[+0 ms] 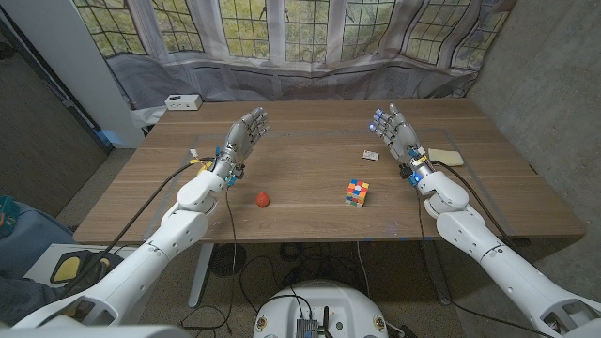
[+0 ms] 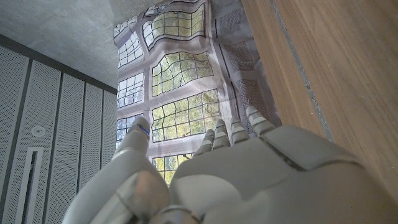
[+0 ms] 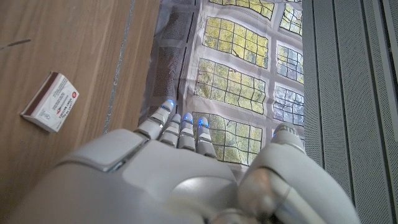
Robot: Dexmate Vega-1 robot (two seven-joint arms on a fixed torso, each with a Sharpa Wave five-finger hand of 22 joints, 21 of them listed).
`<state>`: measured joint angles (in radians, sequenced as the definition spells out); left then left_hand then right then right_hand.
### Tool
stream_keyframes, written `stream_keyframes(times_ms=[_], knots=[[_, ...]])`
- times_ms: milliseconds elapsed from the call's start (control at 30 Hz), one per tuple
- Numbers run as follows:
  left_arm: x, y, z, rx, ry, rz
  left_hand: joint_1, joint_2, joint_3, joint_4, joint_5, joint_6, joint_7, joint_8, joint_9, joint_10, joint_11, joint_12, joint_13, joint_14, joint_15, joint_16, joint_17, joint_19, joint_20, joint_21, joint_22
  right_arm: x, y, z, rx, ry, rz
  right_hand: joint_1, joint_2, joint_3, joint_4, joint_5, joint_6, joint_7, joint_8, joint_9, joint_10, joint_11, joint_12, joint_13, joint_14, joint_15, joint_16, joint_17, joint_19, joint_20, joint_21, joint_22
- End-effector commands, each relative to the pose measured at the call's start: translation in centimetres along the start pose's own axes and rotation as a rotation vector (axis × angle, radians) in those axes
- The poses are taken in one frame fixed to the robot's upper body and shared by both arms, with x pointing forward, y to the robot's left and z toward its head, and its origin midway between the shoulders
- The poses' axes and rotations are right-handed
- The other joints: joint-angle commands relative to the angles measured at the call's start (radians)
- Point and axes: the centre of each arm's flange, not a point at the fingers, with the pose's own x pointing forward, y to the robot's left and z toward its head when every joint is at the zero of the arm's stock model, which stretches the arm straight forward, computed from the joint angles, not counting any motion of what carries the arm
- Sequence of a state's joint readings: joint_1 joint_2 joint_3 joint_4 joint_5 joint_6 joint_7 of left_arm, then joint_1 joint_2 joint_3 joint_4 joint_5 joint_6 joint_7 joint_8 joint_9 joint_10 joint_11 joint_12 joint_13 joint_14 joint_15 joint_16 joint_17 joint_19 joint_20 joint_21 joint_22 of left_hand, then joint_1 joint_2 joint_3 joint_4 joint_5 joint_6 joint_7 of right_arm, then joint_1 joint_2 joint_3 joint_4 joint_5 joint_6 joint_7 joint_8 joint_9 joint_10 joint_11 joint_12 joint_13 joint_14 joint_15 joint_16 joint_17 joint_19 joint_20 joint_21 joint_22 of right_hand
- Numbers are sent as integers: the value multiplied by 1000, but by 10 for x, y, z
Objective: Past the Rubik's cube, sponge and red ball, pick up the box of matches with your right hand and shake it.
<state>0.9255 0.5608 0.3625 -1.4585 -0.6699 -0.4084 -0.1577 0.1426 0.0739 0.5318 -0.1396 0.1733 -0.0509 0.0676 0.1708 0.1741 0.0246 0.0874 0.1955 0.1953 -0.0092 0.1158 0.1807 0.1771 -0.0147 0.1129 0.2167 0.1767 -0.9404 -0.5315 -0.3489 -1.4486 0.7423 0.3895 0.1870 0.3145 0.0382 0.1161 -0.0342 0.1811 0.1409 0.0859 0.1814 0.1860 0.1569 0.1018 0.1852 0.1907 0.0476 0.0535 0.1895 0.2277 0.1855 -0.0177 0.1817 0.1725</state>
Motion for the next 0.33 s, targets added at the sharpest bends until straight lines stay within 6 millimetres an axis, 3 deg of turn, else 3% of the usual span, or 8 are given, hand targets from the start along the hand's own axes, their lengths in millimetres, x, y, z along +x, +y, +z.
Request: stream_keyframes(times_ms=[33,200,333], knots=[[-1,-3,-3,1,15,1,12,1,7,-1,2,9,9,9,5,-6,4,-1,3,-5,1,-1,0,-3,-8,-1,2,-4,-3,-4,16,7,4,-5,-2,-6,-1,3,8,-1,6,1,4,8,7,1,-2,4,9,0,1,2,7,0],[-2,-5,-2,3,12,0,14,2,8,-2,2,20,5,15,5,5,-14,7,3,0,-25,3,0,-5,-17,-5,2,-5,-4,-3,14,12,1,-5,-3,-6,-2,4,11,-2,8,1,5,10,8,1,0,6,10,-1,1,4,7,0],[-6,-4,-3,3,12,7,15,2,8,-2,2,22,5,16,5,7,-16,8,3,0,-25,3,0,-5,-21,-6,2,-6,-3,-4,19,19,-6,-5,-2,-6,-3,4,13,-4,9,1,8,9,10,1,2,6,11,-2,1,4,8,0]])
